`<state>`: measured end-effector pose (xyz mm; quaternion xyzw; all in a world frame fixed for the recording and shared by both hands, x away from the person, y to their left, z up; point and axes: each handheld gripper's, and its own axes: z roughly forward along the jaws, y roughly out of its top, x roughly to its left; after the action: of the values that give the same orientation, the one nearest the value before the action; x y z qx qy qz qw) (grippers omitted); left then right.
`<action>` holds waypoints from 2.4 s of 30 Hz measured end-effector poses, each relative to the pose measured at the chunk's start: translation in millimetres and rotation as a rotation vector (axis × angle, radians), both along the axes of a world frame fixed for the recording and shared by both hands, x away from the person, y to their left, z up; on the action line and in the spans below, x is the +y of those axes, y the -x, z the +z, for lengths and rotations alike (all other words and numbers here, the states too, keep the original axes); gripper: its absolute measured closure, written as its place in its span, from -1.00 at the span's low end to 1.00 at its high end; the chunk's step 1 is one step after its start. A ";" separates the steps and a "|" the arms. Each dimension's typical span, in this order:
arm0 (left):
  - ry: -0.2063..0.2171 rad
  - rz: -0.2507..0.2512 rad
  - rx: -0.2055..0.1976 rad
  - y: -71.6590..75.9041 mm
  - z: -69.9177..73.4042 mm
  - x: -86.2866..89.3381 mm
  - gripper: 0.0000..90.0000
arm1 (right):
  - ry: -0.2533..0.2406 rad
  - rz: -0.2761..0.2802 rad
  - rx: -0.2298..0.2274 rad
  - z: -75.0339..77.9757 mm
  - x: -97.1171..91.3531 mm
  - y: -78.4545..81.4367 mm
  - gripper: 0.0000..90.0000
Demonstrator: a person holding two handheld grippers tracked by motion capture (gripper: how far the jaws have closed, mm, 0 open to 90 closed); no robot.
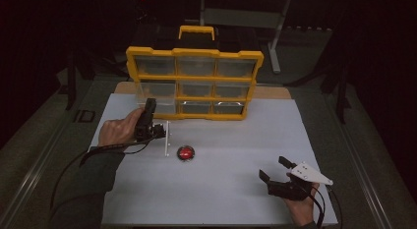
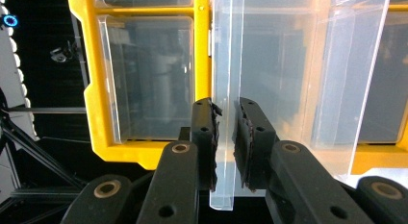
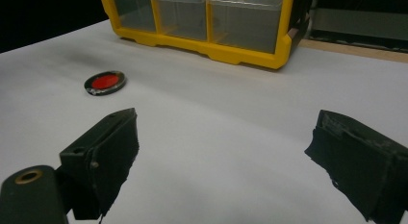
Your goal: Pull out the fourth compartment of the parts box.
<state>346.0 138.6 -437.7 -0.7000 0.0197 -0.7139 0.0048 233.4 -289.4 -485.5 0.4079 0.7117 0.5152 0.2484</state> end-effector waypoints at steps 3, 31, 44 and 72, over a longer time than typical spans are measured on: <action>-0.002 -0.003 -0.001 2.0 -0.5 0.5 0.76 | 0.001 0.000 -0.001 0.0 -0.2 0.0 -0.80; -0.008 -0.011 -0.014 9.2 -3.5 -0.9 0.75 | 0.004 0.005 -0.004 0.0 0.6 -0.2 -0.80; -0.003 -0.017 0.015 9.6 -4.0 1.0 0.53 | 0.002 0.002 -0.004 0.1 0.1 -0.1 -0.80; 0.489 -0.043 0.371 26.9 -12.3 8.6 -0.88 | 0.001 0.005 -0.007 0.4 0.7 -0.6 -0.81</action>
<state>319.1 147.2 -450.0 -0.7983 -0.1372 -0.5573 -0.1825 234.1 -288.8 -485.1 0.4043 0.7120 0.5169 0.2500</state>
